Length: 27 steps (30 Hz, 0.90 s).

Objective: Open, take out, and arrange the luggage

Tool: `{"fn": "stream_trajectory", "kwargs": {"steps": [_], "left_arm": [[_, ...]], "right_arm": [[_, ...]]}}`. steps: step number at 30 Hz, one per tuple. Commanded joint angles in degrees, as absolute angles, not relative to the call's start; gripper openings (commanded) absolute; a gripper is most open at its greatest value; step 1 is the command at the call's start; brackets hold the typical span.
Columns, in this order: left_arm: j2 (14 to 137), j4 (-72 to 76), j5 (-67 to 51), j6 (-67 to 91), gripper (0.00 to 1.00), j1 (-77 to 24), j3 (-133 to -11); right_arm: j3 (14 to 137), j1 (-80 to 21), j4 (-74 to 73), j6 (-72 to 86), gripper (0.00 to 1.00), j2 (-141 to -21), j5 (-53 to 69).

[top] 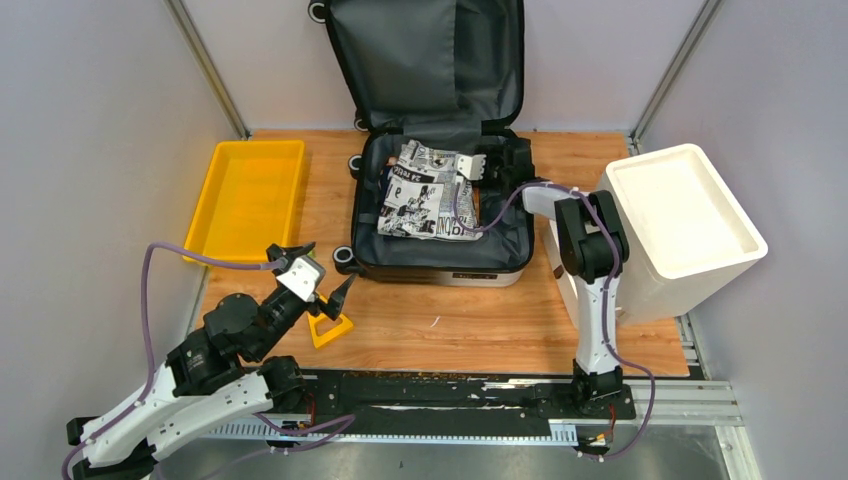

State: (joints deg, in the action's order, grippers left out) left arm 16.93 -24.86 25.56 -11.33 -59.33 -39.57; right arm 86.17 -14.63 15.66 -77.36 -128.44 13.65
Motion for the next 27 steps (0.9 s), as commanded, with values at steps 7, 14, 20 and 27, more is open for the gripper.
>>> {"fn": "stream_trajectory", "kwargs": {"steps": [7,14,20,27], "left_arm": [[16.8,-22.8,25.5,-12.8,1.00,-59.5,-39.2],[17.2,-22.4,25.5,-13.2,1.00,-59.5,-39.1],[17.2,-22.4,25.4,-13.2,1.00,-59.5,-39.1],[16.7,-22.4,25.5,-13.2,1.00,-59.5,-39.3]], "right_arm": [[84.8,-14.0,14.0,-72.6,0.08,-121.1,22.0],[84.2,-14.1,7.5,-71.2,0.07,-118.0,29.7],[81.9,-14.1,5.9,-71.0,0.07,-115.1,29.4],[79.6,-16.6,3.0,-66.6,0.08,-110.4,35.3]]}}
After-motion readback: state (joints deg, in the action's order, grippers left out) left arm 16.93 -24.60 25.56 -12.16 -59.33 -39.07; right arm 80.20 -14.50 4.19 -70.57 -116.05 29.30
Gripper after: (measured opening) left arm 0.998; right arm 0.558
